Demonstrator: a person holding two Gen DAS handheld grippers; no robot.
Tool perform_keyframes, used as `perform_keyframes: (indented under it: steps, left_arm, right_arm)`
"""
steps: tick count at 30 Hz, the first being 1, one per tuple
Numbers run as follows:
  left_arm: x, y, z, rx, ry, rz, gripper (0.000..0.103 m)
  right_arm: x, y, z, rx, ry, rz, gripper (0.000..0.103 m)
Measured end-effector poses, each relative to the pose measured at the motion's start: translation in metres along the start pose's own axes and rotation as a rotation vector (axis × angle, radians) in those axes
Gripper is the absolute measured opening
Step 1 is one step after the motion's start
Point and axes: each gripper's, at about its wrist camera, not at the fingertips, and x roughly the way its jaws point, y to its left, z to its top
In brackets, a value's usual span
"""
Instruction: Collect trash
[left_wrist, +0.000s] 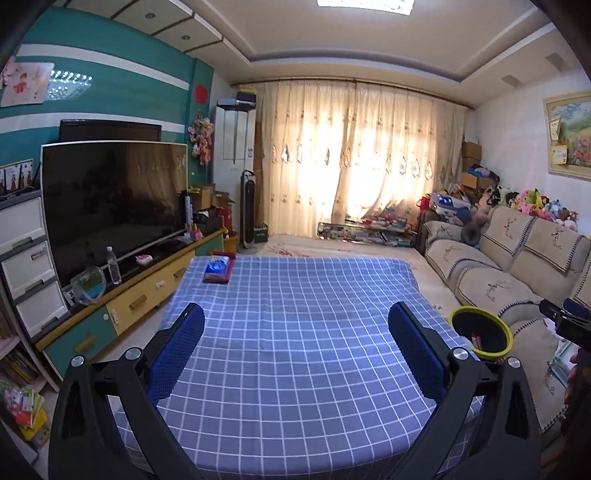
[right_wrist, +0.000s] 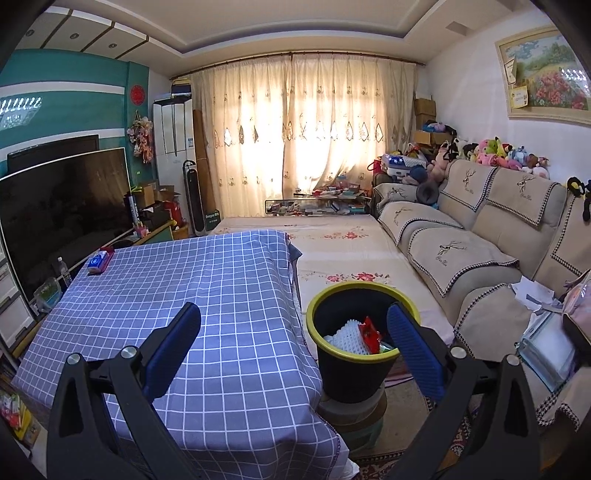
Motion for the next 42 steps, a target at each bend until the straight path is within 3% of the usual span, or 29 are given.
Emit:
perform_keyframes:
  steps: [42]
  left_arm:
    - [0.016,-0.01,0.004,0.02,0.033,-0.018,0.098]
  right_arm:
    - [0.006,0.003,-0.004,-0.01,0.022,0.019,0.096]
